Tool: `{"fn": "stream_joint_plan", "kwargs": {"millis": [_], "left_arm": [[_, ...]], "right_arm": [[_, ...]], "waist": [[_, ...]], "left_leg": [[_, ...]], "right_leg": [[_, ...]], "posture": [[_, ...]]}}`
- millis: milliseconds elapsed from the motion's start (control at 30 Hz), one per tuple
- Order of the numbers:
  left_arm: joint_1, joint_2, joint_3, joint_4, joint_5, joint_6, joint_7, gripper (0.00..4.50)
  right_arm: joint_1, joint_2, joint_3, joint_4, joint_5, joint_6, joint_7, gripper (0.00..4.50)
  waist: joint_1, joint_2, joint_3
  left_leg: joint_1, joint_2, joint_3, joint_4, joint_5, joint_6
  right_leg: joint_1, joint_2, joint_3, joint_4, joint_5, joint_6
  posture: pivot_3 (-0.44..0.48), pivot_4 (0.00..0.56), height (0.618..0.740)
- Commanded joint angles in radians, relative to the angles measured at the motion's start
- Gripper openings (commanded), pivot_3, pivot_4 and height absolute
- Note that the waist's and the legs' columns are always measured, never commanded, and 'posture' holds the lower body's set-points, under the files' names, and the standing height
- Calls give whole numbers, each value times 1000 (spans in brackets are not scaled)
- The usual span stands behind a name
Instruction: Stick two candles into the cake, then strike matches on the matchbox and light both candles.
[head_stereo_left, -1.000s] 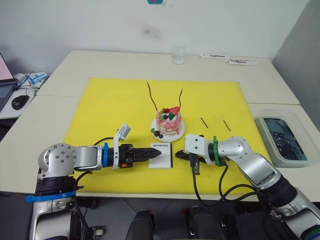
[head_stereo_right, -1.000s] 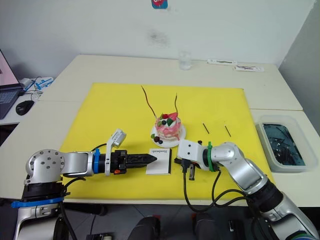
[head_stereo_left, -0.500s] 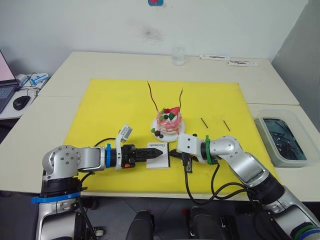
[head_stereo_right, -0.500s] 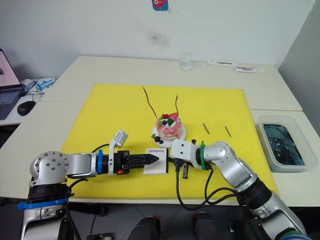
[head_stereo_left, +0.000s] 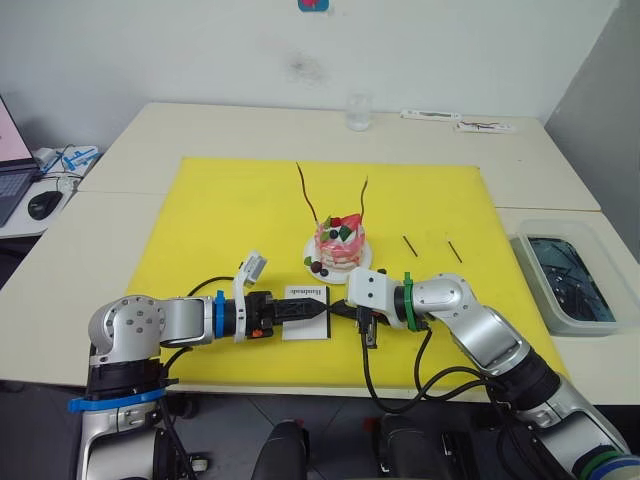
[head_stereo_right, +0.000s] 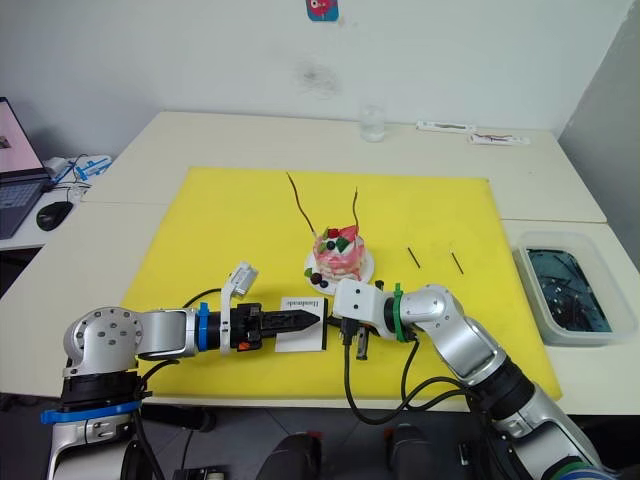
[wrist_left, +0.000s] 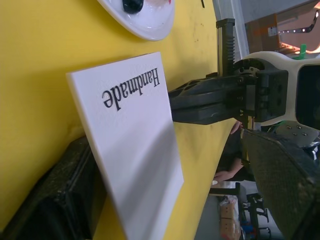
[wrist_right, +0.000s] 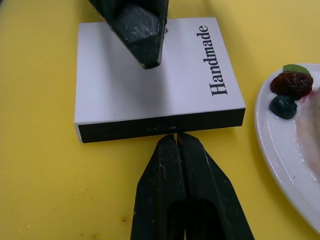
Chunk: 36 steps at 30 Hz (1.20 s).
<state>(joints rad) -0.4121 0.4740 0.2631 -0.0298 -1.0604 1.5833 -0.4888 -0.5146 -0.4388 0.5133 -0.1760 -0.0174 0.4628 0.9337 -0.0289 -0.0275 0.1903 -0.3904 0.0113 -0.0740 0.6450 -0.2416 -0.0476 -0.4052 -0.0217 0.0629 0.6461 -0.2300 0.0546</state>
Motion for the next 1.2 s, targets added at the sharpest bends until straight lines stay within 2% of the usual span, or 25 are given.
{"fn": "stream_joint_plan", "kwargs": {"millis": [33,333,367,767,967,1133,1200], "left_arm": [[28,-23,-47,-4,31,4,7,2940],[44,-31,-51,-16,74,-15,-3,120],[44,-29,-51,-17,75,-16,-5,34],[48,-6,-47,-50,42,9,-57,34],[46,-10,-64,-19,88,-7,-43,34],[40,-12,-65,-8,106,-12,-43,1395],[38,-14,-62,-2,106,-10,-43,1395]], "right_arm": [[6,7,-13,-52,14,11,-1,0],[4,18,-12,-85,22,49,5,0],[3,17,-13,-85,22,50,6,0],[-4,-9,-29,-89,18,47,14,0],[-5,-27,-25,-85,14,53,19,0],[9,-30,-8,-76,3,42,19,0],[12,-30,-1,-73,0,41,19,0]], "waist": [[0,0,0],[0,0,0],[0,0,0],[-2,0,0],[-3,0,0],[-3,0,0],[-3,0,0]], "left_leg": [[0,0,0,0,0,0],[-1,0,-1,-1,0,0],[-1,0,-1,-1,0,0],[-1,0,-1,-1,0,0],[-1,0,-1,-3,-1,-1],[-1,0,-1,-3,-1,-1],[-1,0,-1,-3,-1,-1]], "right_leg": [[0,0,0,0,0,0],[0,0,-1,-1,0,1],[0,0,-1,-1,0,1],[-1,0,-1,-1,0,0],[-2,0,-2,-1,-1,1],[-2,0,-2,-1,-1,1],[-2,0,-2,0,-1,0]], "posture": [[0,150,740],[0,150,740],[0,150,740],[0,150,740],[0,150,740],[0,150,740],[0,150,740]]}}
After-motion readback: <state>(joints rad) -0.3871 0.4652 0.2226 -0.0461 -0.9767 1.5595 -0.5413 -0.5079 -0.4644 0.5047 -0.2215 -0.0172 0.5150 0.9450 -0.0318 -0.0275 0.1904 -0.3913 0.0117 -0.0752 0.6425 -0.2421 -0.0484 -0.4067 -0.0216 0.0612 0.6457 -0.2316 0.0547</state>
